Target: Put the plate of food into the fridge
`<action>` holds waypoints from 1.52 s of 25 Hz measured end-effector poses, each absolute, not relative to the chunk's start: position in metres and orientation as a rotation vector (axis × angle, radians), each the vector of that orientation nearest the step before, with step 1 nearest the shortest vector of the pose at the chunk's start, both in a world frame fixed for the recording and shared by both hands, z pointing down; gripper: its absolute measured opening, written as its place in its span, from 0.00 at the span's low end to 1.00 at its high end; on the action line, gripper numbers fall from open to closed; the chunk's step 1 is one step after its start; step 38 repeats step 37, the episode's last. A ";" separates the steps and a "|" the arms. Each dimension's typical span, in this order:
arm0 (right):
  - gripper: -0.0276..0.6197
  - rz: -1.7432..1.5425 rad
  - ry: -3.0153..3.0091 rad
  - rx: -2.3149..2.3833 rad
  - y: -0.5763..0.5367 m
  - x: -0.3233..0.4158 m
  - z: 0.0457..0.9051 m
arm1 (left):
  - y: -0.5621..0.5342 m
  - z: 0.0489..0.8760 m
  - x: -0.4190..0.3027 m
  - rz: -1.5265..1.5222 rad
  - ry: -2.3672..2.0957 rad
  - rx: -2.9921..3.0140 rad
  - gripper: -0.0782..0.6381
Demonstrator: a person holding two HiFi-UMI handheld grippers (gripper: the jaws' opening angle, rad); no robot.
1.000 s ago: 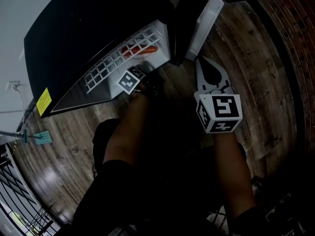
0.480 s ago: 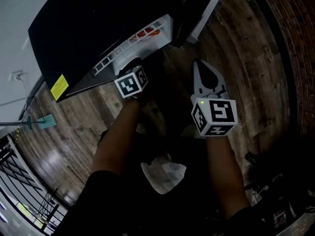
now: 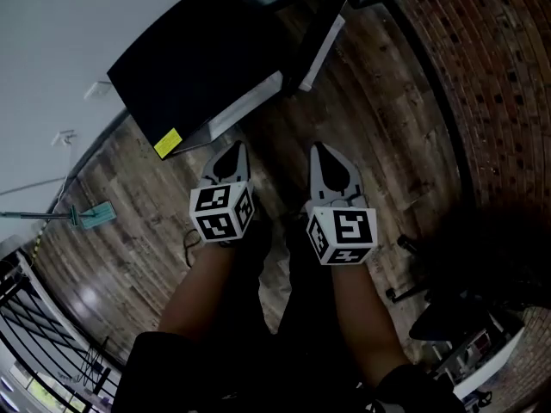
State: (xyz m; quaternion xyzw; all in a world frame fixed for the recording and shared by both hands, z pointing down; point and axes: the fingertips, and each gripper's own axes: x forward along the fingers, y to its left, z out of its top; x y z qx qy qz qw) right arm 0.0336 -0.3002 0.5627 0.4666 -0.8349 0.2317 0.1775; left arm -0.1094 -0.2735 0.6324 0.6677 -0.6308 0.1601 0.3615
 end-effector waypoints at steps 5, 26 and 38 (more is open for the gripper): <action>0.06 0.596 -2.422 1.384 -0.289 0.022 0.395 | -0.268 0.461 -0.105 0.435 -1.644 1.802 0.10; 0.06 0.154 -2.793 1.523 -0.263 -0.081 0.053 | -0.258 0.078 -0.165 0.053 -1.794 2.274 0.10; 0.06 0.139 -2.803 1.534 -0.253 -0.095 0.053 | -0.255 0.079 -0.172 0.040 -1.747 2.294 0.10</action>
